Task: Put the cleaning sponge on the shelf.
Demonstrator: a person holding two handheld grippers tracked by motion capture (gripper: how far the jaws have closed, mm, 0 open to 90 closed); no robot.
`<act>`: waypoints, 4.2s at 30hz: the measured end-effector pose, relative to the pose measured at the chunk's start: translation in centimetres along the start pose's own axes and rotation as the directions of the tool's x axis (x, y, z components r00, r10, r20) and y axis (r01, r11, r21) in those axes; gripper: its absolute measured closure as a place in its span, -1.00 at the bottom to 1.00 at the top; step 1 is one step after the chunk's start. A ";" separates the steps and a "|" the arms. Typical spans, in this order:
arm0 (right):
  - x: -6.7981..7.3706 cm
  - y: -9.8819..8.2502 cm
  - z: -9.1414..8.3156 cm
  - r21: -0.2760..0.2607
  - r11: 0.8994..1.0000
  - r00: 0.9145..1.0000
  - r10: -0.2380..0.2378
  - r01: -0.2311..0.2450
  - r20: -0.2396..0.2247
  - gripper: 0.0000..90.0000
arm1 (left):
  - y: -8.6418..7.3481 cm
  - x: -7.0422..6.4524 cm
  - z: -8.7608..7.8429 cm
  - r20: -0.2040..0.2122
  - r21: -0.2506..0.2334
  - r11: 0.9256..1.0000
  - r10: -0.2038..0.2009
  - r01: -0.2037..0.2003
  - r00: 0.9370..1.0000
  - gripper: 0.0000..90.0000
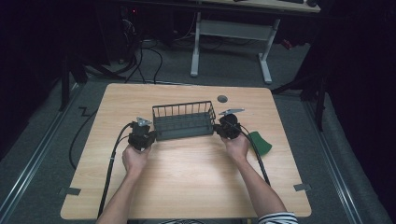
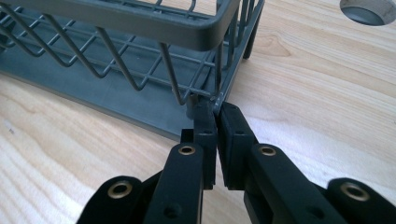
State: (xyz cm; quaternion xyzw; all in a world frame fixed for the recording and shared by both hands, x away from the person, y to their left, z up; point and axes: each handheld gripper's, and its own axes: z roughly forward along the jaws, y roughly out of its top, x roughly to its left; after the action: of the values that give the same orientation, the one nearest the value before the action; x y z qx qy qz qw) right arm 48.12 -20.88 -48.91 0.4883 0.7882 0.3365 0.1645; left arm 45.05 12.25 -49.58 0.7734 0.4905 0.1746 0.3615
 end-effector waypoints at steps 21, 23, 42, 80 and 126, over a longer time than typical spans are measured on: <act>0.8 -4.0 -3.9 0.002 1.000 0.999 -0.026 0.026 -0.032 0.93 | -2.3 -2.6 -2.2 0.047 -0.006 0.999 0.047 -0.047 0.998 0.93; 0.9 -4.5 -4.4 0.001 1.000 0.999 -0.026 0.026 -0.039 0.93 | -2.6 -2.9 -2.4 0.049 -0.010 0.999 0.048 -0.048 0.998 0.93; 1.7 -9.9 -8.5 -0.031 0.999 0.998 -0.023 0.022 -0.053 0.92 | -5.9 -6.4 -4.7 0.098 -0.030 0.995 0.095 -0.093 0.991 0.92; -8.1 -10.4 -10.7 -0.090 0.992 0.976 0.104 -0.089 0.190 -0.46 | -8.7 1.9 -4.7 -0.075 0.007 1.000 0.008 -0.008 0.997 -0.31; -9.3 -9.3 -7.4 0.051 0.999 0.990 -0.002 -0.005 0.138 -0.41 | -9.4 1.8 -4.3 -0.085 -0.015 1.000 0.013 -0.014 0.996 -0.39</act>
State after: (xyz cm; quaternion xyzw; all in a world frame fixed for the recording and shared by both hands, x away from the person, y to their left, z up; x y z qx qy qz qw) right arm 42.05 -34.59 -50.63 0.5150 0.7829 0.2819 0.2058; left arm 37.22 17.96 -53.66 0.7657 0.4991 0.2136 0.3449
